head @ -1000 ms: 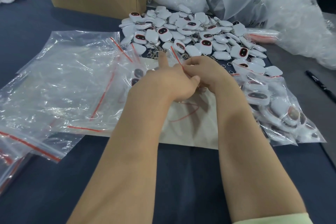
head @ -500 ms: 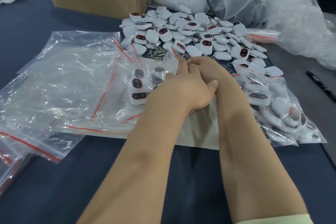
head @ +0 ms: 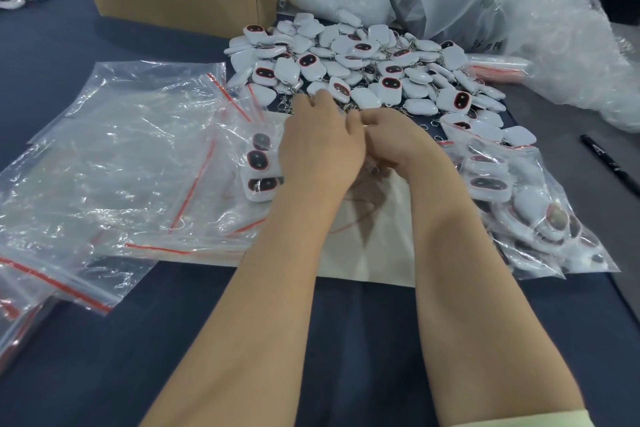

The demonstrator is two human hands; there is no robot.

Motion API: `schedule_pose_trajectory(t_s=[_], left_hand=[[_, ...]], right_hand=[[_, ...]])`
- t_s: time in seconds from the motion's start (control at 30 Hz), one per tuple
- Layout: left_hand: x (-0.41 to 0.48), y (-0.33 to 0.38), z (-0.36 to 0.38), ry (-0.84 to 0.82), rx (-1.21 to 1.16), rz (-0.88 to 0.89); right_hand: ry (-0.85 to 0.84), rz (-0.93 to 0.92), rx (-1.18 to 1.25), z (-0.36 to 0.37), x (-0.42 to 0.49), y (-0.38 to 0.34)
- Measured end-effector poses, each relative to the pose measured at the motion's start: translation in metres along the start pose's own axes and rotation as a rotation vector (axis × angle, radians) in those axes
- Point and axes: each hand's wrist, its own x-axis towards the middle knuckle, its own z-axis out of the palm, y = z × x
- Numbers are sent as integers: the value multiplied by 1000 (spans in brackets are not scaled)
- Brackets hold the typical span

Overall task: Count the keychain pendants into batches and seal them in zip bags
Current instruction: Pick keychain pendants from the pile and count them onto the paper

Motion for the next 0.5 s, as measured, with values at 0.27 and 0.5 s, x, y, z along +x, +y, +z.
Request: schedule_pose_trajectory(t_s=[0.27,0.5], left_hand=[[4,-12,8,-5,-94,-89],[4,-12,13,-23,-95,-54]], right_hand=[[24,-4,208,-3,-4,3],[378,82,953,4,5,7]])
